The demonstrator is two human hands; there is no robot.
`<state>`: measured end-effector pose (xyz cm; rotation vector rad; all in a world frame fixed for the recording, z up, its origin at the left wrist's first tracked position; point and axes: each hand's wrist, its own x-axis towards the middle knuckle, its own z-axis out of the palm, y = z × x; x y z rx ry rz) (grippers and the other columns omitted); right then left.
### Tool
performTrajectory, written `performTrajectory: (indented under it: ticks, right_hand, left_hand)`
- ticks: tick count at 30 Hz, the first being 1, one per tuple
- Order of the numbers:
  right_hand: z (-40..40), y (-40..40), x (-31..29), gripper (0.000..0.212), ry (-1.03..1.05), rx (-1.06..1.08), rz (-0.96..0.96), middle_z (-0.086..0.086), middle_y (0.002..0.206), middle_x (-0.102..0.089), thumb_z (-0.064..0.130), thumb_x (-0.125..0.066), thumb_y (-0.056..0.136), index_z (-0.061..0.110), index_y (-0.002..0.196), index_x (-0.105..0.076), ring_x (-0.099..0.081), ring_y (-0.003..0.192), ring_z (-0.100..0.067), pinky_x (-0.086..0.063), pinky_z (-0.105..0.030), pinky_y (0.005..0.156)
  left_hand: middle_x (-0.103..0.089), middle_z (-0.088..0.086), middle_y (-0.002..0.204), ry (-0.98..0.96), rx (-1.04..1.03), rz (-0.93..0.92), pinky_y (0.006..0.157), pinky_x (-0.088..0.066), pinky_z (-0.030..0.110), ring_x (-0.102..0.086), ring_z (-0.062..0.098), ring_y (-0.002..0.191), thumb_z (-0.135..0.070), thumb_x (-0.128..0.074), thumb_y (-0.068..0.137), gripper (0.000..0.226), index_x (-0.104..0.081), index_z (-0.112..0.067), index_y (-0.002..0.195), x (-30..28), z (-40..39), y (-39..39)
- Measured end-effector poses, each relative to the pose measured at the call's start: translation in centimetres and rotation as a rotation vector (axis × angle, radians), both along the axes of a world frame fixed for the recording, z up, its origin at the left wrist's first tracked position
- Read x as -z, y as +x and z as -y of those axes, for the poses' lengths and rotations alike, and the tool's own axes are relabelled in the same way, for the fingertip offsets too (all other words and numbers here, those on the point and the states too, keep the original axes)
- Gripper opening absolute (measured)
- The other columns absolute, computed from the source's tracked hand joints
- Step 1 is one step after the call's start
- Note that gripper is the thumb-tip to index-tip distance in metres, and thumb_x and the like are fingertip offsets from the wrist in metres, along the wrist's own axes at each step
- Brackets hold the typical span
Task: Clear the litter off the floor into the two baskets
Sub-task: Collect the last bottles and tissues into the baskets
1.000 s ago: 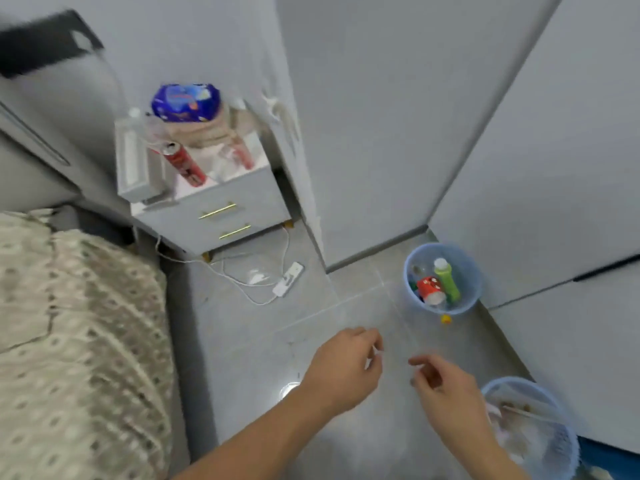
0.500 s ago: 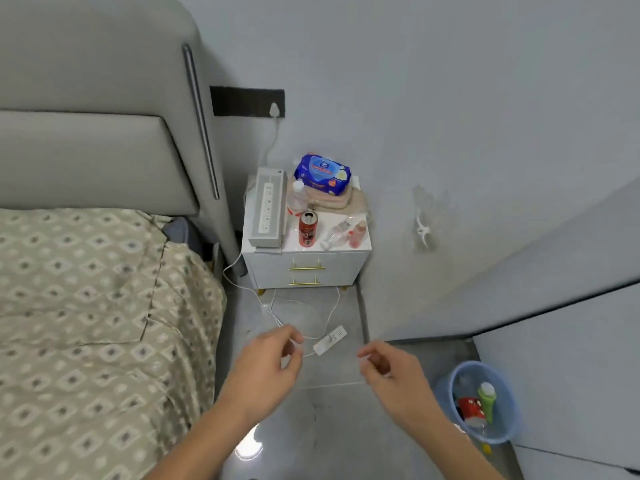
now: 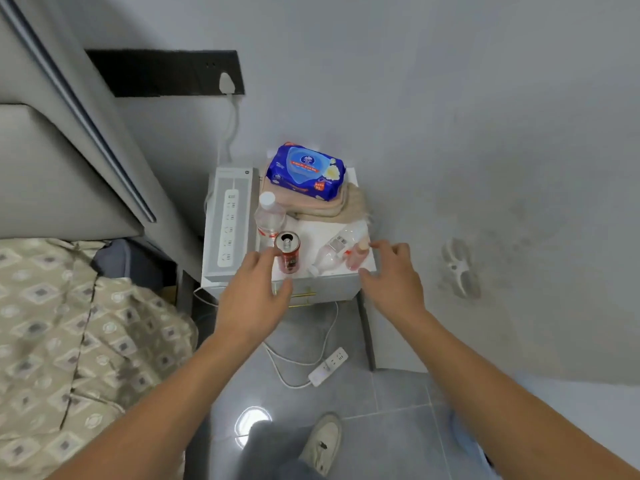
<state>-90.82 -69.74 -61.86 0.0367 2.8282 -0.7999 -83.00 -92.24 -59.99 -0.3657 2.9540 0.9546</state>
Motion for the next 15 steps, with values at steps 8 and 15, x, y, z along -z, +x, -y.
performTrajectory:
  ticks: [8,15]
  right_hand:
    - [2.0,-6.7,6.6,0.048,0.170,-0.075,0.063,-0.005,0.129,-0.042,0.038,-0.062,0.094,0.030,0.139,-0.048,-0.063,0.099,-0.032,-0.052,-0.036,0.077]
    - [2.4,-6.9,8.1,0.026,0.180,-0.077,0.033,-0.010,0.116,-0.049,0.024,-0.062,0.094,0.017,0.119,-0.060,-0.062,0.089,-0.037,-0.050,-0.038,0.070]
  left_hand:
    - [-0.041,-0.001,0.135,-0.306,0.165,0.054,0.065,-0.057,0.043,-0.060,0.028,0.105,-0.042,-0.061,0.091,0.054,-0.039,-0.034,0.139,6.8,0.5,-8.1]
    - [-0.040,0.006,0.125,-0.367,0.223,0.047,0.053,-0.052,0.038,-0.058,0.028,0.097,-0.029,-0.064,0.091,0.045,-0.046,-0.021,0.132,8.0,1.2,-9.6]
